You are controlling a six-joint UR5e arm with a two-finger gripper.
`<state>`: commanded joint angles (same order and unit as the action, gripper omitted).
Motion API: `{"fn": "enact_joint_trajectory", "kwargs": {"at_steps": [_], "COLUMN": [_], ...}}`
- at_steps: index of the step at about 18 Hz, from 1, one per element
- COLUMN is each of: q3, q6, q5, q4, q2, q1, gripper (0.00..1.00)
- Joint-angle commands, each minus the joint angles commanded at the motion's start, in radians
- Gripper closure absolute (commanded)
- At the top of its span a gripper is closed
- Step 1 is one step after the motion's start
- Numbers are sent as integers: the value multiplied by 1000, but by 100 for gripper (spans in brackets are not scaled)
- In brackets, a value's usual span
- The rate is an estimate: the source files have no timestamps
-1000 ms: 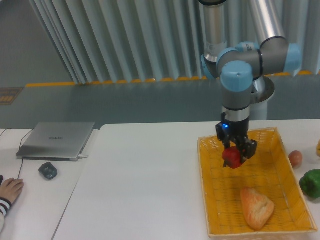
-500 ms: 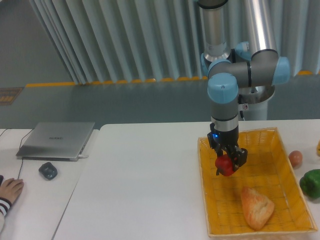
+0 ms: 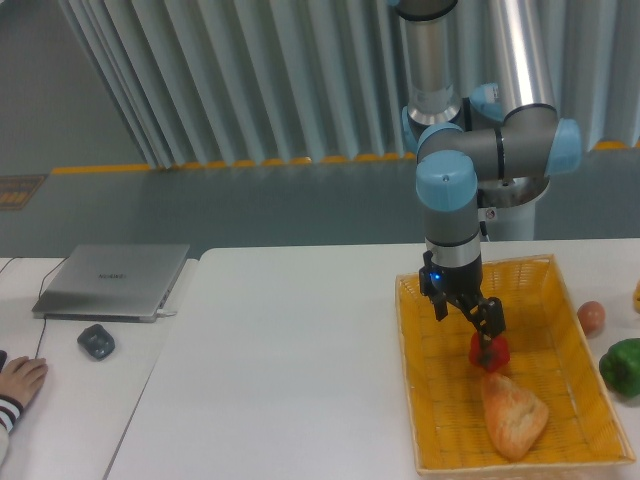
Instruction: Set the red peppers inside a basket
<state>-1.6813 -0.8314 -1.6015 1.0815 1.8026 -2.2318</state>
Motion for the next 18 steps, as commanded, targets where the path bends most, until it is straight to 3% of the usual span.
{"fn": "enact_joint_trajectory", "kwargs": {"at_steps": [2,4,8,18], "q3": [31,73,152,210], "q6": [-50,-98,-343,-782], "q5": [0,0,15,23], "q4": [37,110,253,298], "q2": [-12,-15,-29,-14], "q1": [-32,-72,-179,-394], "gripper": [0,0,0,0]}}
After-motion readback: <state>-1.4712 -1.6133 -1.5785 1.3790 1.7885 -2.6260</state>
